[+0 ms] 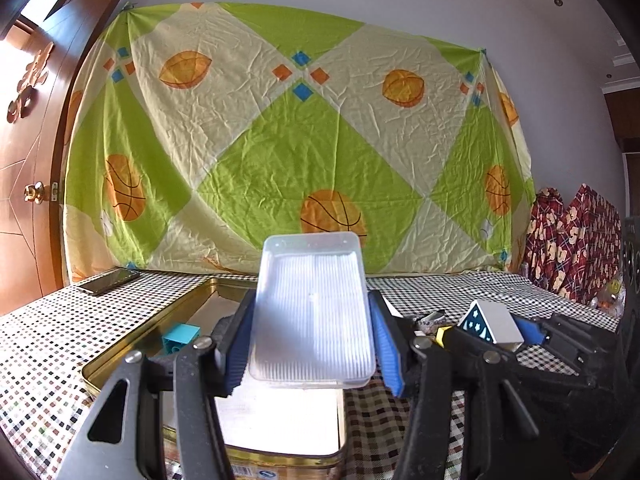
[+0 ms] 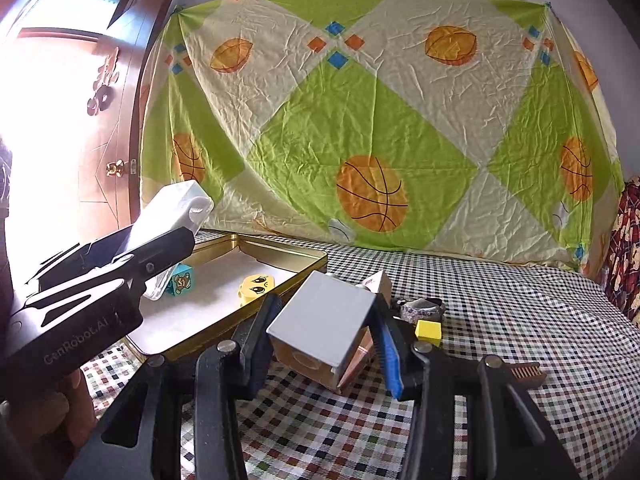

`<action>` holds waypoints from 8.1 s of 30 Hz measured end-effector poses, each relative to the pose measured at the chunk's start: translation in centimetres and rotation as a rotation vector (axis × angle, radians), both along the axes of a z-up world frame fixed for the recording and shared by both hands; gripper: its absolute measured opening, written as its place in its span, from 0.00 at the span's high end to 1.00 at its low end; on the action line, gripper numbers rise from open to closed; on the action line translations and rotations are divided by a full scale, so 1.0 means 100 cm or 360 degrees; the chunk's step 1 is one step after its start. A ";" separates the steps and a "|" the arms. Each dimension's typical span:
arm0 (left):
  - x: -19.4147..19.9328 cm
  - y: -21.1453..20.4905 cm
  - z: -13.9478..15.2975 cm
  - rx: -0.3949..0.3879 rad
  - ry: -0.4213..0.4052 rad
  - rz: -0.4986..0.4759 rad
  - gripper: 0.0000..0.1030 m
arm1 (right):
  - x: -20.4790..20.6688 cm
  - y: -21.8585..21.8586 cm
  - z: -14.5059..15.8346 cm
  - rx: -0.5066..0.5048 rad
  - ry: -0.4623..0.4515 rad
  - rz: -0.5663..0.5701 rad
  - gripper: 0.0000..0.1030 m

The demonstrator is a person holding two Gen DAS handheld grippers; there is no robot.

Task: Organize rigid objects
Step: 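Carry the white plastic box and white block over the gold tin with both tools, then lower the box and block into the tin and open both tools, then grasp the copper-coloured box with the left tool while the right tool grasps the brown comb, then lift the copper box with the left tool while the right tool lifts the comb, then carry the copper box and brown comb over the gold tin with both tools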

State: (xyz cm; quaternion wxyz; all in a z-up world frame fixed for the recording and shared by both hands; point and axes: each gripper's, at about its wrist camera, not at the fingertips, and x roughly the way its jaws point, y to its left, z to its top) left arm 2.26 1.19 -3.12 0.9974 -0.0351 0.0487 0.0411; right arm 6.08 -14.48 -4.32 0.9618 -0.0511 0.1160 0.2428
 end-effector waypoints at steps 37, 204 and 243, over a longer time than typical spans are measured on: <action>-0.002 0.046 -0.002 -0.0079 0.0058 0.0088 0.48 | -0.003 0.045 0.002 -0.0035 0.0056 0.0179 0.54; 0.076 -0.071 0.013 0.0059 0.0305 -0.0182 0.57 | 0.051 -0.104 0.026 0.0047 -0.0004 -0.0296 0.73; 0.045 -0.044 0.021 -0.0006 0.0060 -0.0051 0.57 | 0.019 -0.077 0.031 0.0114 -0.0199 -0.0188 0.73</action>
